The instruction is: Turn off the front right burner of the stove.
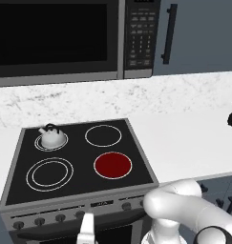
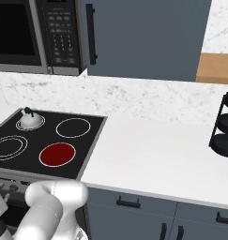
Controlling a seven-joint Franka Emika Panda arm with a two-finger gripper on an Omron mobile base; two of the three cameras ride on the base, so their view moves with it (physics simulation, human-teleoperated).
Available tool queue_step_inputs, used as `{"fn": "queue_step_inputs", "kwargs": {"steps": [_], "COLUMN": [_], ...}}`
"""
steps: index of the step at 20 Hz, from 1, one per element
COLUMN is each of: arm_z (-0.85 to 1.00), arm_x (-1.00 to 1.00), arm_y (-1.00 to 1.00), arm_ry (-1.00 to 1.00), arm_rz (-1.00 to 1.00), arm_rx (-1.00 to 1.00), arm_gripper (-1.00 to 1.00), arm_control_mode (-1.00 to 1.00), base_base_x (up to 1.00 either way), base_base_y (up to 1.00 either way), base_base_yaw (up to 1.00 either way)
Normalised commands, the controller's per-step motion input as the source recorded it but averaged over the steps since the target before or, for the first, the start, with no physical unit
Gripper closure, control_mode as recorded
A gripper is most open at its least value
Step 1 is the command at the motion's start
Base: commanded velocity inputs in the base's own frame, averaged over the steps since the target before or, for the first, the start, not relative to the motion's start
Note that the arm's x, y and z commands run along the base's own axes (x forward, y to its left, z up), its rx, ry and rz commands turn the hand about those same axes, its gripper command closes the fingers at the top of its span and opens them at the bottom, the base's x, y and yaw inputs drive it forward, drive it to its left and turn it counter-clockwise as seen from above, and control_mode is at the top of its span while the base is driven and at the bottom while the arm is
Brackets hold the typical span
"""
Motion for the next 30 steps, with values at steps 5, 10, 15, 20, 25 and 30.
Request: {"fn": "queue_step_inputs", "kwargs": {"steps": [5, 10, 15, 20, 25, 30], "arm_z": [-0.25, -0.41, -0.28, 0.00, -0.13, -0.19], "arm_x": [0.20, 0.04, 0.05, 0.29, 0.10, 0.05], "arm_y": [0.36, 0.09, 0.00, 0.01, 0.00, 0.05], "arm_ry": [0.00, 0.00, 0.00, 0.00, -0.01, -0.01], "arm_rz": [0.00, 0.00, 0.00, 0.00, 0.00, 0.00], "arm_rx": [0.00, 0.00, 0.00, 0.00, 0.00, 0.00], "arm_gripper": [-1.00, -1.00, -1.00, -1.00, -1.00, -1.00], "arm_control_mode": [-1.00, -1.00, -1.00, -1.00, -1.00, -1.00], "base_base_x": [0.00, 0.00, 0.00, 0.00, 0.00, 0.00], "base_base_y": [0.00, 0.00, 0.00, 0.00, 0.00, 0.00], "base_base_yaw": [0.00, 0.00, 0.00, 0.00, 0.00, 0.00]}}
